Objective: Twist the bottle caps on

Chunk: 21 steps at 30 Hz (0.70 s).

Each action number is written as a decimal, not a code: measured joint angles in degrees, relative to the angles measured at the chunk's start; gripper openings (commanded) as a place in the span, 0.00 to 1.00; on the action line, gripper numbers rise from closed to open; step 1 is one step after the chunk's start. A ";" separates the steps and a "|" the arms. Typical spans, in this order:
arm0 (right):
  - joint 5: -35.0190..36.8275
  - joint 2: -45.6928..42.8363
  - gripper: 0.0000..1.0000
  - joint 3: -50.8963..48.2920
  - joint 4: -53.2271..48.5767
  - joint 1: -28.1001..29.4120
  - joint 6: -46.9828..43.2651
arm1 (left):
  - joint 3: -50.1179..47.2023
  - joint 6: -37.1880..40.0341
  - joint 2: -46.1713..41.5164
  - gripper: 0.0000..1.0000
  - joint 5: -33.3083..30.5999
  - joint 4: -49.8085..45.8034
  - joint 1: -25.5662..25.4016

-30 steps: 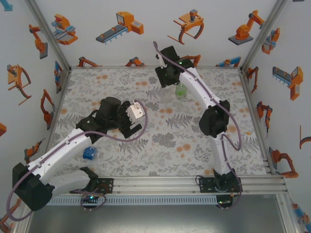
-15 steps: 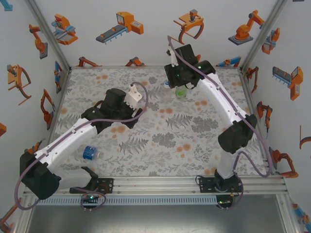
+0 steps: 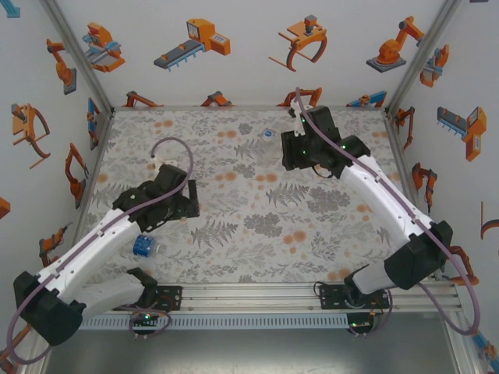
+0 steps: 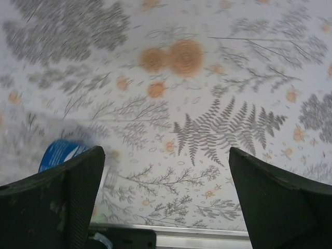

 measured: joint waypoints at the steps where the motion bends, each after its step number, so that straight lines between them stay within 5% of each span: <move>1: -0.20 -0.79 0.52 -0.76 0.37 0.00 0.20 | -0.66 -3.67 -1.44 0.90 -1.27 -1.70 1.07; 10: -1.49 -4.09 0.52 -4.66 3.02 0.00 1.31 | -7.76 -24.83 -15.80 0.83 -2.16 -13.09 18.84; 21: -2.34 -4.09 0.53 -5.64 3.37 0.00 1.31 | -13.86 -25.90 -13.62 0.90 9.68 -13.05 45.05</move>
